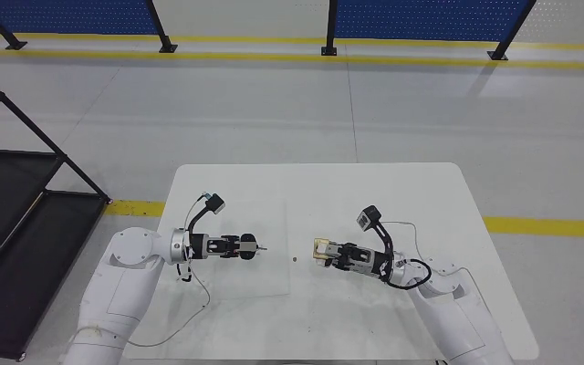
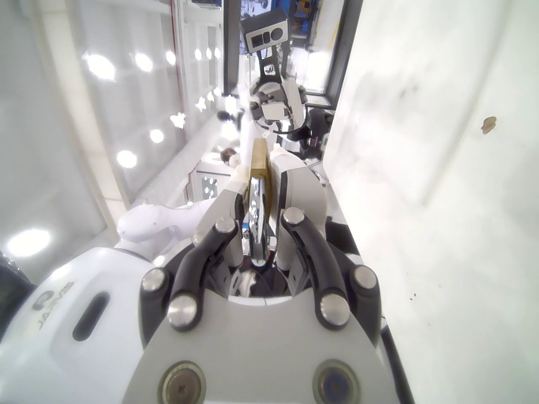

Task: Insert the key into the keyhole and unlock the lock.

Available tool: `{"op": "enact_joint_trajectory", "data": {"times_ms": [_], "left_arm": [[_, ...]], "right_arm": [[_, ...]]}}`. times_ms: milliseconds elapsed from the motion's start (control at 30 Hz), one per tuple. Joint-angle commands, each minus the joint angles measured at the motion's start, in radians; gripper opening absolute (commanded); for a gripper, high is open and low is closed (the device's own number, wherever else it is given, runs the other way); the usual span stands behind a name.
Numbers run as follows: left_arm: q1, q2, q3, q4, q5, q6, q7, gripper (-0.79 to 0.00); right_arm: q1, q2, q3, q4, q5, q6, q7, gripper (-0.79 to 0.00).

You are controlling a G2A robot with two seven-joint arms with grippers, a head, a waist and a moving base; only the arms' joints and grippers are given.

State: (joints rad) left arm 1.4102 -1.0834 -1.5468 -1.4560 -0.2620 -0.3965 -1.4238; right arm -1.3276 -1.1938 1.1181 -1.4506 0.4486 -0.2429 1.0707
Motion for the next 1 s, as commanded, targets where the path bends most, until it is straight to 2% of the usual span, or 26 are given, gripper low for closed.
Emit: {"op": "enact_joint_trajectory", "data": {"times_ms": [0,267,433,600,967], "left_arm": [[0.000,0.000,0.000,0.000,0.000,0.000,0.000,-0.785],[0.000,0.000,0.000,0.000,0.000,0.000,0.000,-0.785],[0.023,-0.009,0.028,-0.004,-0.121,0.035,0.101,-0.785],[0.040,-0.015,0.072,-0.007,-0.184,0.061,0.142,-0.785],[0.051,-0.024,0.163,-0.057,-0.104,0.059,0.286,-0.785]], "right_arm": [[0.000,0.000,0.000,0.000,0.000,0.000,0.000,-0.785],[0.000,0.000,0.000,0.000,0.000,0.000,0.000,-0.785],[0.000,0.000,0.000,0.000,0.000,0.000,0.000,-0.785],[0.000,0.000,0.000,0.000,0.000,0.000,0.000,-0.785],[0.000,0.000,0.000,0.000,0.000,0.000,0.000,-0.785]]}}
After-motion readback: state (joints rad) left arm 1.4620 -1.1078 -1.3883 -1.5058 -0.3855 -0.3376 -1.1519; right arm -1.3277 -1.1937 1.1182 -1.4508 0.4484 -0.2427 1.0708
